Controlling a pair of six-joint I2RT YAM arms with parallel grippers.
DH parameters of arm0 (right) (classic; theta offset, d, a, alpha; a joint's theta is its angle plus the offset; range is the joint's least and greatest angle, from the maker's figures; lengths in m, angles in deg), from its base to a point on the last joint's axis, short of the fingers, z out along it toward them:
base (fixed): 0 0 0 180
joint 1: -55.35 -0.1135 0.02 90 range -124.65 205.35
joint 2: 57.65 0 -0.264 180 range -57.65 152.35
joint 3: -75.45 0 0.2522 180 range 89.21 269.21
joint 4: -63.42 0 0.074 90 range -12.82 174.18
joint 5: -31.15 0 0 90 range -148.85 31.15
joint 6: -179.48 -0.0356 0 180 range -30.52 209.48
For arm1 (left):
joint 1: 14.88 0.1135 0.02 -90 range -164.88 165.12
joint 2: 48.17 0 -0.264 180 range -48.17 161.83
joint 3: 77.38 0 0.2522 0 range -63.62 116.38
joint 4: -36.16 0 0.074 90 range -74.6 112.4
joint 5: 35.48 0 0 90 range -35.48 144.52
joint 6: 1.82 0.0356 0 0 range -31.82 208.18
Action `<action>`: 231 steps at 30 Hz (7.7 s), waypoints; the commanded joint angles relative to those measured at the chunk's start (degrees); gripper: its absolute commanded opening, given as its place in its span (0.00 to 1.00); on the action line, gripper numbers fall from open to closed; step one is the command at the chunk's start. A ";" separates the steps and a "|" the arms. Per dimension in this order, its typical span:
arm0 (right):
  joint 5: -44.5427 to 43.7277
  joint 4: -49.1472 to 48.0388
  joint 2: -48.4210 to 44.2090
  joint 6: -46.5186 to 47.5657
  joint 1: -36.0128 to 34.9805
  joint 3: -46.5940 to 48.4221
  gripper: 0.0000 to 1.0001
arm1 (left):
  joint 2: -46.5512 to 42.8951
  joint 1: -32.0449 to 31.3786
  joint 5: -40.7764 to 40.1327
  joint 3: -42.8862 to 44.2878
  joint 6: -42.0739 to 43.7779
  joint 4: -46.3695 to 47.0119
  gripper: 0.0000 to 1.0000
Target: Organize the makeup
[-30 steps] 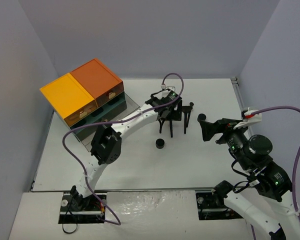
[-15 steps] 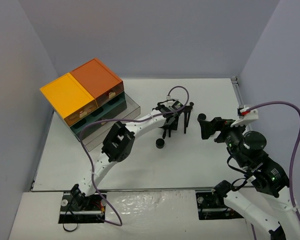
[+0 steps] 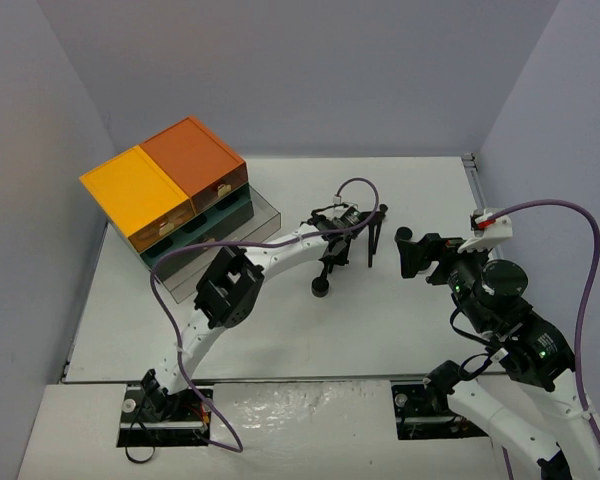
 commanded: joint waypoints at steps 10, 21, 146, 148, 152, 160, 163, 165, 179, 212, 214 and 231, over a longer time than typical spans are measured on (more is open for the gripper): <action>-0.52 -3.70 0.40 0.73 -0.01 0.04 1.00 | -10.44 -0.50 3.25 4.14 5.45 1.12 0.24; 0.13 -3.01 -1.17 0.41 -0.01 -0.50 1.00 | -2.07 0.45 2.90 8.41 2.56 -3.07 0.32; 1.73 -31.12 49.07 -28.16 -12.21 7.78 0.00 | -67.57 30.88 1.61 -22.31 16.55 -14.71 0.74; 3.38 -35.48 50.40 -30.50 -13.89 9.23 0.00 | -68.01 30.89 -0.06 -21.44 16.46 -14.82 0.74; 3.87 -41.73 56.75 -33.57 -17.39 13.61 0.00 | -68.42 30.97 -2.16 -19.99 16.30 -15.60 0.74; 5.72 -49.31 69.36 -37.89 -20.69 24.73 0.06 | -70.92 30.97 -3.32 -19.96 16.47 -16.39 0.74; 6.35 -49.73 71.78 -38.33 -21.25 27.12 0.20 | -72.13 31.00 -3.94 -20.37 16.47 -16.86 0.74; 8.30 -49.23 73.81 -38.59 -21.28 29.28 0.34 | -72.87 30.97 -4.54 -20.83 16.73 -17.02 0.75; -0.01 -29.79 67.99 -14.69 -20.30 32.32 0.64 | -71.74 31.05 -3.31 -22.44 17.26 -15.26 0.75; 9.46 -20.07 81.74 -11.99 22.49 17.74 0.45 | -68.21 31.09 3.17 -26.61 15.21 -14.57 0.75; 8.95 -20.73 81.98 -11.82 22.49 17.07 0.36 | -68.32 31.14 3.17 -26.61 15.15 -14.77 0.75; 8.48 -22.51 61.51 -13.84 9.61 16.12 0.00 | -68.58 31.05 4.13 -27.19 14.95 -13.14 0.75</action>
